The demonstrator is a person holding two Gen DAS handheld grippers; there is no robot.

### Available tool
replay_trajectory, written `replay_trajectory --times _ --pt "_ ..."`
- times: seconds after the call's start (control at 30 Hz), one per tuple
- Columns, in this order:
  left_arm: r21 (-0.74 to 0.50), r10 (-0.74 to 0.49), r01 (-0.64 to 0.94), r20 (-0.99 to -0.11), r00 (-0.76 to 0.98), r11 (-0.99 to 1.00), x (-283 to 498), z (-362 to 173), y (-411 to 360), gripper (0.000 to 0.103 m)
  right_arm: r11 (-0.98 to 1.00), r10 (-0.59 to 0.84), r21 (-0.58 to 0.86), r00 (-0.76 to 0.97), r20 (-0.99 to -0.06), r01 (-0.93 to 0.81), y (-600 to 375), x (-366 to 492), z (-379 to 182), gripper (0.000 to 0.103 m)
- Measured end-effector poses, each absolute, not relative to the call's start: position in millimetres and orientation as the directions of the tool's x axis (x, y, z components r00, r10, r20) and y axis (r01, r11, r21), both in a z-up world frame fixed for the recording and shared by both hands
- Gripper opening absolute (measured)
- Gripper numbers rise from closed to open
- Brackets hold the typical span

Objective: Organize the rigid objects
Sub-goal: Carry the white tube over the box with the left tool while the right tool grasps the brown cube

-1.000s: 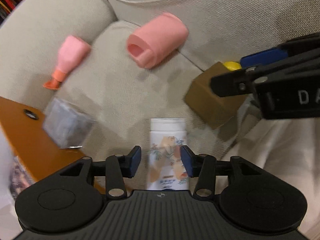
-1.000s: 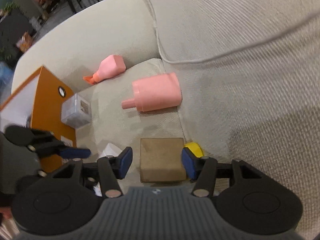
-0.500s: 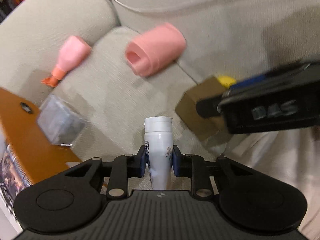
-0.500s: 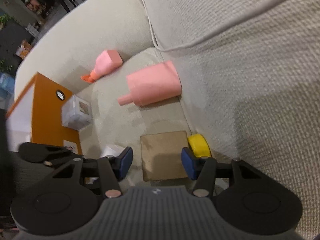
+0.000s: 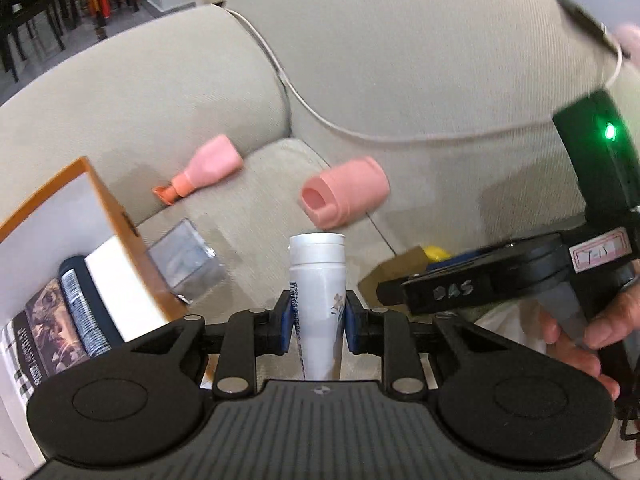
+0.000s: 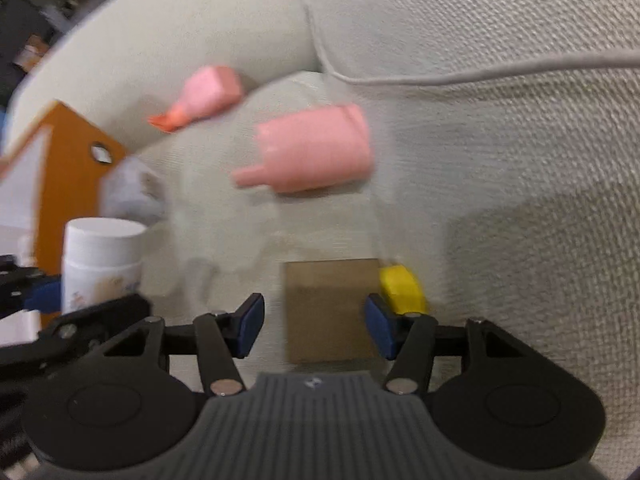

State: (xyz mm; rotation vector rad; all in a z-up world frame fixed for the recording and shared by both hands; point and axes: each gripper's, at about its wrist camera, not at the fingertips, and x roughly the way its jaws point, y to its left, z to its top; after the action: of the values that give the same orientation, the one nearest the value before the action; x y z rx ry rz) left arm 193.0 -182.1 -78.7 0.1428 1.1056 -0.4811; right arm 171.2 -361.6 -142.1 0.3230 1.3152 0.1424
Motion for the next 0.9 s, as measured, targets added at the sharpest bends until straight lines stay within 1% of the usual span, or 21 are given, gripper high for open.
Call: replay_trajectory --times 0.07,0.13,0.27,0.3,0.4,0.53,0.67,0.8,0.9 --pt "-0.132 -0.306 0.420 -0.872 0.381 0.898 192.0 -69.3 -174.9 0.028 0.927 0.308 0.350 0.258 -0.916 0.136 -371.6 170.7 -144.7 0.057" --pt "-0.142 -0.315 0.402 -0.858 0.406 0.904 189.4 -59.3 -167.2 0.028 0.926 0.283 0.332 0.256 -0.924 0.177 -375.6 172.4 -146.7 0.057" --pt "-0.153 -0.321 0.364 -0.825 0.464 0.919 184.7 -38.4 -148.7 0.028 0.973 0.162 0.195 0.236 -0.958 0.125 -356.1 174.7 -145.7 0.057" --pt "-0.155 -0.321 0.354 -0.818 0.478 0.922 184.7 -35.3 -143.0 0.028 0.979 0.152 0.181 0.246 -0.957 0.098 -351.4 174.9 -143.4 0.058" --pt "-0.156 -0.307 0.313 -0.796 0.522 0.937 181.3 -22.1 -124.3 0.028 0.968 0.216 0.244 0.306 -0.927 0.056 -348.7 175.3 -133.5 0.058" --pt "-0.152 -0.261 0.234 -0.787 0.560 0.960 183.5 -17.0 -94.8 0.028 0.957 0.263 0.290 0.367 -0.892 0.017 -331.8 181.9 -126.6 0.057" --pt "-0.152 -0.199 0.131 -0.803 0.561 0.980 193.7 -27.5 -65.8 0.028 0.919 0.368 0.395 0.364 -0.855 -0.001 -309.9 193.0 -132.3 0.054" --pt "-0.161 -0.176 0.076 -0.817 0.550 0.984 199.2 -39.2 -45.2 0.028 0.890 0.421 0.455 0.370 -0.828 0.007 -291.1 215.3 -138.5 0.054" --pt "-0.157 -0.158 0.047 -0.837 0.523 0.987 206.6 -52.7 -35.7 0.028 0.869 0.453 0.495 0.368 -0.812 0.023 -279.8 231.8 -142.6 0.057"
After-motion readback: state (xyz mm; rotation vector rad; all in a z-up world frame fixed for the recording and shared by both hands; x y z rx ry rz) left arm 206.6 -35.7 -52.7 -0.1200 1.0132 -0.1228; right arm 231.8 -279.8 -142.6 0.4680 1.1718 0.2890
